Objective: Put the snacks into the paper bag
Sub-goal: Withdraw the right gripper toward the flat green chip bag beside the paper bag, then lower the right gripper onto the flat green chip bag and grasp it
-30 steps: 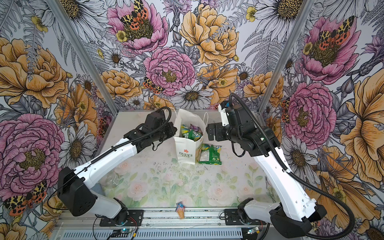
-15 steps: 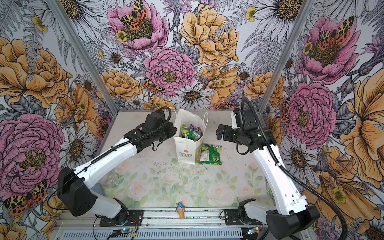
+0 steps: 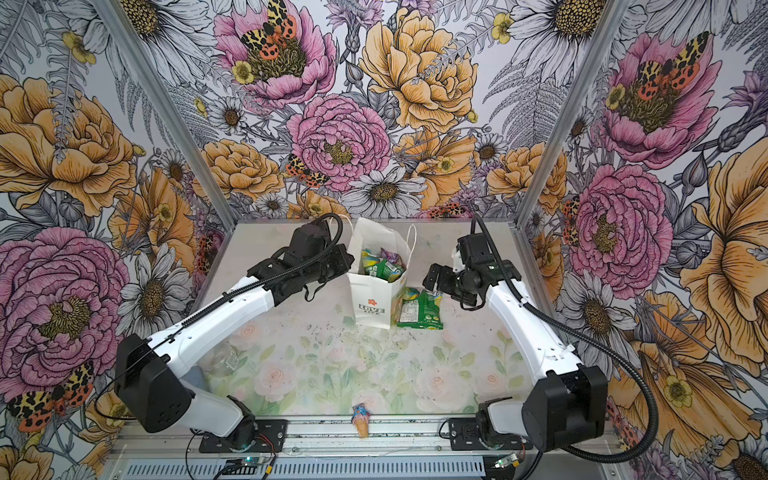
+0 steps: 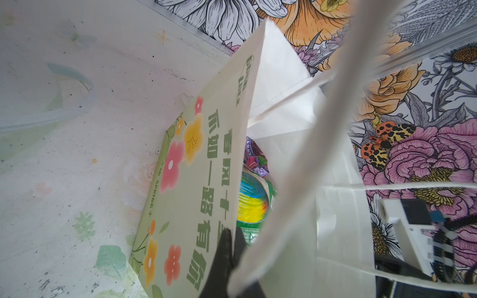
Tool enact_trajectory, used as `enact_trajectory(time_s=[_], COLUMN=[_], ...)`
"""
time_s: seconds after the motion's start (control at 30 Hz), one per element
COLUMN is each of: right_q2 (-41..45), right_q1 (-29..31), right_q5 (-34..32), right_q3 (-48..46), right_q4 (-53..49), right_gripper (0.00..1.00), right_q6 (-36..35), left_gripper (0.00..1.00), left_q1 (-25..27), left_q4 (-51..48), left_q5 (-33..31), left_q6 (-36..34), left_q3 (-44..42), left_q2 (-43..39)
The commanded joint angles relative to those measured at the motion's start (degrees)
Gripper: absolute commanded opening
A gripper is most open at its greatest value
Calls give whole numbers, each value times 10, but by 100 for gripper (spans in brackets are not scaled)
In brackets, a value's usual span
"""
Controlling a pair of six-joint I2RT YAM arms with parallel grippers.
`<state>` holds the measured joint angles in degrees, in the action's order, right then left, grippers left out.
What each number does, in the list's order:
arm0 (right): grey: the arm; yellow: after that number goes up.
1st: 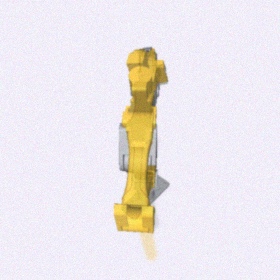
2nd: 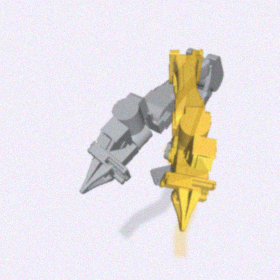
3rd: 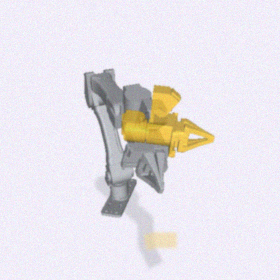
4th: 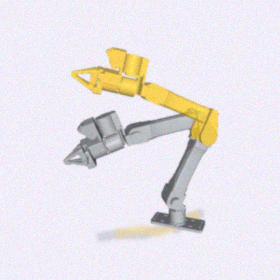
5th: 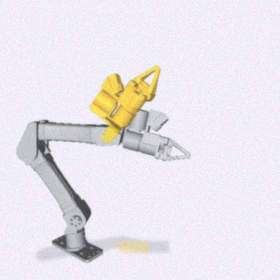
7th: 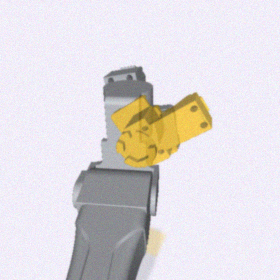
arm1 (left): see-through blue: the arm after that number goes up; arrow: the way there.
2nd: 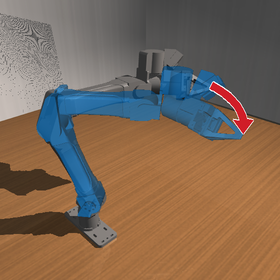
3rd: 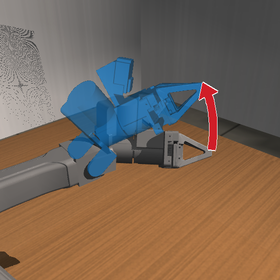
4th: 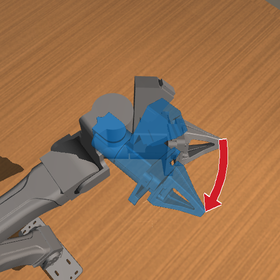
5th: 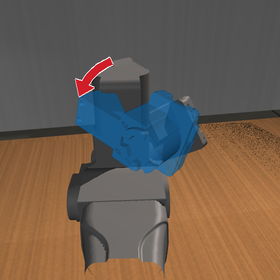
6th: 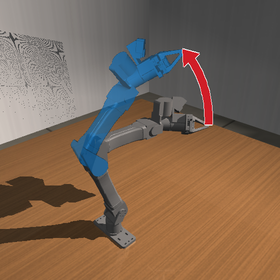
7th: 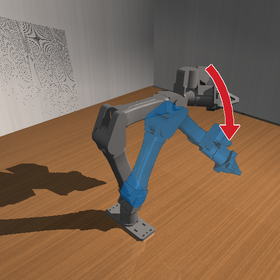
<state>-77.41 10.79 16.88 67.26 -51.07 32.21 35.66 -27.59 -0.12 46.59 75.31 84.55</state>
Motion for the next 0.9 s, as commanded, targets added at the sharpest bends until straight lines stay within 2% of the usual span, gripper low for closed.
enact_trajectory(time_s=[0.0,0.4,0.87], right_q2=[-23,-85,-148], right_q1=[-5,-3,33], right_q5=[12,11,-39], right_q3=[-20,-59,-53], right_q4=[44,108,147], right_gripper=[100,100,100], right_q6=[18,47,73], left_gripper=[0,0,0], left_q1=[-1,-3,-4], left_q4=[6,6,6], left_q5=[3,3,6], left_q6=[3,3,3], left_q3=[-5,-4,-4], left_q2=[-6,-4,1])
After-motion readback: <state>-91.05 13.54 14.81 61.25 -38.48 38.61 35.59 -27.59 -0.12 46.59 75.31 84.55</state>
